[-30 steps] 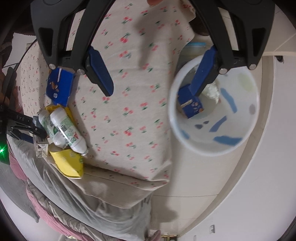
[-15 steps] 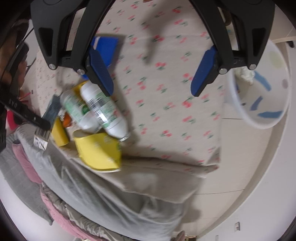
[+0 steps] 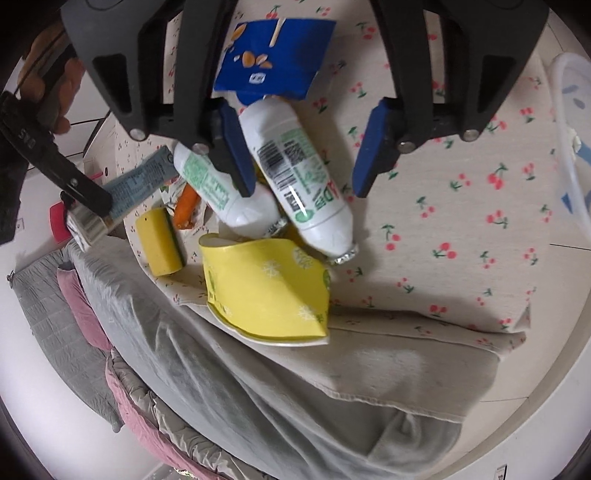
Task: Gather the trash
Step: 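Grasp the white bottle with the left tool while the right tool grasps the milk carton, then carry bottle and carton over the white bin and open both tools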
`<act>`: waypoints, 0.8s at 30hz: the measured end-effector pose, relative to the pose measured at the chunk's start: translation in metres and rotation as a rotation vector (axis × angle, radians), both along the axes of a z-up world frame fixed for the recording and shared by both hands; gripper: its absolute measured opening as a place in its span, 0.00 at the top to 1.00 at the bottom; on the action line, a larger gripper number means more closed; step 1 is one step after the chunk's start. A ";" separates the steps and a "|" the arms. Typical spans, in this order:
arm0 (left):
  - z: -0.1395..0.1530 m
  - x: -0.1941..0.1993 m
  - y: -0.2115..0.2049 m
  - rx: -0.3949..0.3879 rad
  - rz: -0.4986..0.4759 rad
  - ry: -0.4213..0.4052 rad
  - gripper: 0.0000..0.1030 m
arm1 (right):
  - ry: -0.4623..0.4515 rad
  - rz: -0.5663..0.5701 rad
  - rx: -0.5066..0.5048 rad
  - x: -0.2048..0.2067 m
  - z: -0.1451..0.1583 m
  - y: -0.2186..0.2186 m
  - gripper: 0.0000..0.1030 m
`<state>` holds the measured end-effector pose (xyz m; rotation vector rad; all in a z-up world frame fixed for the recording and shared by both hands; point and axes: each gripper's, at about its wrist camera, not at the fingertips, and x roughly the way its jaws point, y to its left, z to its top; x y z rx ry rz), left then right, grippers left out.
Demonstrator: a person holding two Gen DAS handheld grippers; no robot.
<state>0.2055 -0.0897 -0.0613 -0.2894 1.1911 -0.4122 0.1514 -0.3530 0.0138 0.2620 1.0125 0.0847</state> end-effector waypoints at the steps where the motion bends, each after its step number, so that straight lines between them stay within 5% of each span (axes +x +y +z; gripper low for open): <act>1: -0.002 0.001 -0.001 -0.003 0.001 0.005 0.51 | -0.001 -0.003 0.003 0.001 -0.001 0.001 0.40; 11: -0.010 0.003 -0.002 -0.006 0.006 0.023 0.56 | -0.009 -0.026 0.001 -0.011 0.005 0.002 0.40; 24: 0.013 -0.024 0.008 0.027 -0.015 -0.061 0.61 | -0.051 -0.033 0.027 -0.028 0.025 0.013 0.40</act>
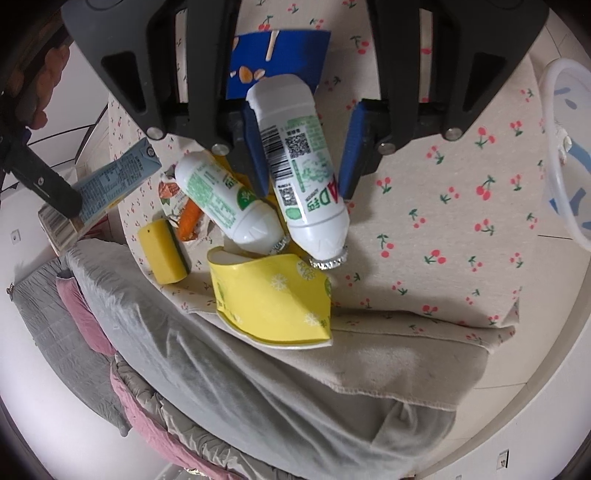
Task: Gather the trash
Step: 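Carry bottle and carton over the white bin and open both tools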
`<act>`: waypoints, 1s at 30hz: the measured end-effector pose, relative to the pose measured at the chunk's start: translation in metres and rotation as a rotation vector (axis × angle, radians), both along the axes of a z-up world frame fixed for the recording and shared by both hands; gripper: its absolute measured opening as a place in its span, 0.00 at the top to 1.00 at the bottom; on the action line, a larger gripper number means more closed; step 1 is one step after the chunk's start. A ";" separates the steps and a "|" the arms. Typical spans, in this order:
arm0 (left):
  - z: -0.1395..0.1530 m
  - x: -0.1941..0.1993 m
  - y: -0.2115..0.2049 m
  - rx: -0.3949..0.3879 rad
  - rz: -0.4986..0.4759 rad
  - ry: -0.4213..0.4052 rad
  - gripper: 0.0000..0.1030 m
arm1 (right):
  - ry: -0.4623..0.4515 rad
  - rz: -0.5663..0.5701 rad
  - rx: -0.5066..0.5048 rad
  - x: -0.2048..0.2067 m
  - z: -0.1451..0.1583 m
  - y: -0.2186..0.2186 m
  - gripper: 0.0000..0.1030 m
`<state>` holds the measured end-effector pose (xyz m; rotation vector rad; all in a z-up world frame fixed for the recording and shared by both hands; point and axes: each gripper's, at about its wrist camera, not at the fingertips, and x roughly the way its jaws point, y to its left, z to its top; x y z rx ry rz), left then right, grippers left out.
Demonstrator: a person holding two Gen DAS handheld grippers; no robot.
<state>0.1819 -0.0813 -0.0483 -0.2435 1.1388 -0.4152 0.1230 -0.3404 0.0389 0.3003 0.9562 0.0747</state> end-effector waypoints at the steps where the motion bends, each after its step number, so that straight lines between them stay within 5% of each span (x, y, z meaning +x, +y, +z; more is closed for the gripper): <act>1: 0.002 -0.002 0.003 -0.002 0.000 -0.005 0.61 | -0.003 0.001 0.001 -0.001 0.001 0.001 0.40; 14: 0.028 -0.026 0.040 0.031 0.023 -0.099 0.61 | -0.015 0.047 0.036 -0.002 0.011 0.031 0.40; 30: 0.040 -0.048 0.135 0.072 0.144 -0.164 0.61 | -0.010 0.221 0.037 0.020 0.010 0.138 0.40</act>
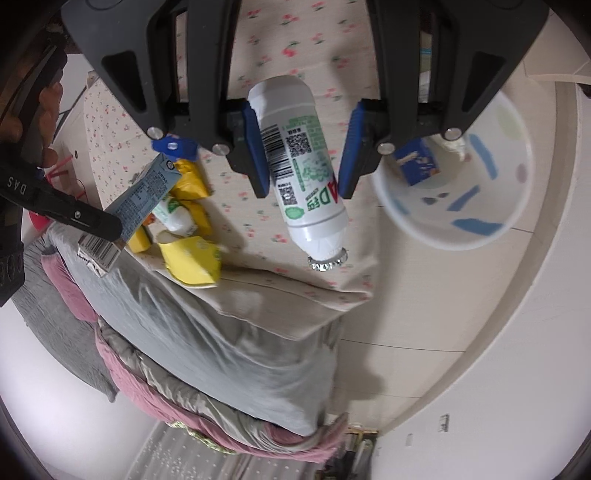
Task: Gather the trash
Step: 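Carry bottle and carton over the white bin and open both tools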
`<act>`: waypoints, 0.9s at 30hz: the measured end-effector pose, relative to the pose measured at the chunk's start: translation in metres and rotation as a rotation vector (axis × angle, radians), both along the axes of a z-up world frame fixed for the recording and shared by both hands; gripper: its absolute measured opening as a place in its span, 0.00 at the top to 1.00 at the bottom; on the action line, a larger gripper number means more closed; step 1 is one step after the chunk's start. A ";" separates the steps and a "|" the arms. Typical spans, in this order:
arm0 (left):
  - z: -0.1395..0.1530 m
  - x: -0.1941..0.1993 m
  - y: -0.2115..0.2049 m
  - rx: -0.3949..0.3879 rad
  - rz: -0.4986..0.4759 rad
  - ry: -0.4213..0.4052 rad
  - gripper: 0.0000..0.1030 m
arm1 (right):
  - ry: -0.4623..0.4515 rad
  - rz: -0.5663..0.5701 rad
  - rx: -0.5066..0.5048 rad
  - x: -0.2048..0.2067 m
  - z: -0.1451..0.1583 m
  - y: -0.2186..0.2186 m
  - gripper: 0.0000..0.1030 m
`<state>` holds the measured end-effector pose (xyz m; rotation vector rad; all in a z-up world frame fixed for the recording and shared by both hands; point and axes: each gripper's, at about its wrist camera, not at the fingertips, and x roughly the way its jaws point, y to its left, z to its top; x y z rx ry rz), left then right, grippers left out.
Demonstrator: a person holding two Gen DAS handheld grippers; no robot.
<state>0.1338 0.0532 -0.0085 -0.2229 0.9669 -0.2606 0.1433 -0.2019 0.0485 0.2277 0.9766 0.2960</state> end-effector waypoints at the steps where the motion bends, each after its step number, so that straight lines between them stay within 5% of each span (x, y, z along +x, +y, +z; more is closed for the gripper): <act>1: -0.001 -0.001 0.007 0.004 0.011 -0.001 0.61 | 0.001 0.013 -0.001 0.001 -0.001 0.008 0.40; 27: -0.021 -0.027 0.128 0.018 0.207 0.022 0.61 | 0.067 0.246 0.098 0.028 -0.042 0.188 0.40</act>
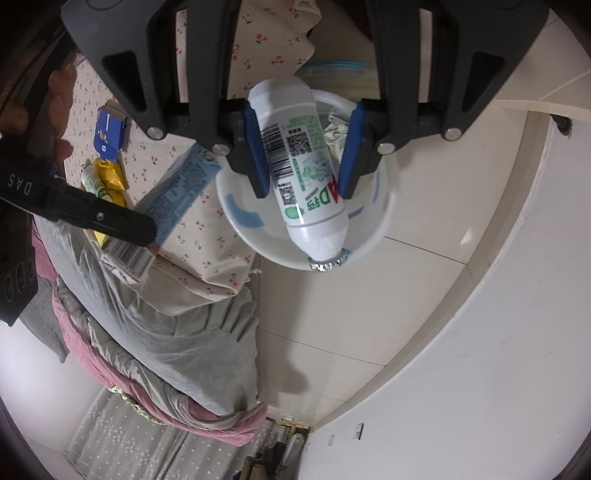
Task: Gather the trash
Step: 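Carry bottle and carton over the white bin and open both tools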
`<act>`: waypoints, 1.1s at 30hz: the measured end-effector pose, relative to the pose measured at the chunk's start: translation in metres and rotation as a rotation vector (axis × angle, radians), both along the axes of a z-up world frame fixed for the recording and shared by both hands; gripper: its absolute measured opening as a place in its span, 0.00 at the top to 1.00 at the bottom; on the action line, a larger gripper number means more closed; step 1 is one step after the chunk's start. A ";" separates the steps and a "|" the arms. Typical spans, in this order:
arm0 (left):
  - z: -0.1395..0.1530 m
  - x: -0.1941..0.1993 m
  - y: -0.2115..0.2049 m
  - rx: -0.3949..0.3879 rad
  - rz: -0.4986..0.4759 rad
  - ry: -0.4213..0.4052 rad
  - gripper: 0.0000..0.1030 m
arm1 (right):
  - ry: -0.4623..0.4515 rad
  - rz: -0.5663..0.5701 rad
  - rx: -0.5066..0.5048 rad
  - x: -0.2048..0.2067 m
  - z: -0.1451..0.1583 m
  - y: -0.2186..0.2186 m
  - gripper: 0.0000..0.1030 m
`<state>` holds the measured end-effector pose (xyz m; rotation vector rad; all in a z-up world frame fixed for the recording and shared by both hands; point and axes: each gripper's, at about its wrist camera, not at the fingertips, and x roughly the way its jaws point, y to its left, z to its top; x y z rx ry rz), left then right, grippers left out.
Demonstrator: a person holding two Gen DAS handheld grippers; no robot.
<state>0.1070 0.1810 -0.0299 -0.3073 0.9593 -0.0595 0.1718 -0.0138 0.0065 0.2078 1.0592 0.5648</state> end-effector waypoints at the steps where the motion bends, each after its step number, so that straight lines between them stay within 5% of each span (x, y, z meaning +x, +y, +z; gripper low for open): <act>1: -0.001 0.000 0.002 -0.002 0.006 0.001 0.61 | 0.006 0.006 0.010 0.002 -0.003 0.005 0.40; 6: -0.003 -0.001 0.010 -0.003 0.022 0.010 0.61 | -0.005 0.035 0.050 0.006 -0.012 0.025 0.39; 10: -0.006 -0.001 0.012 0.002 0.026 0.020 0.61 | 0.001 0.043 0.053 0.009 -0.016 0.028 0.20; 30: -0.032 0.019 0.006 0.038 0.030 0.099 0.60 | -0.026 -0.062 -0.039 -0.002 0.004 -0.056 0.20; 31: -0.032 0.019 0.006 0.055 0.042 0.105 0.54 | -0.025 -0.071 -0.040 -0.002 0.004 -0.062 0.20; 33: -0.032 0.021 0.005 0.080 0.057 0.117 0.25 | -0.026 -0.092 -0.041 -0.004 0.006 -0.076 0.20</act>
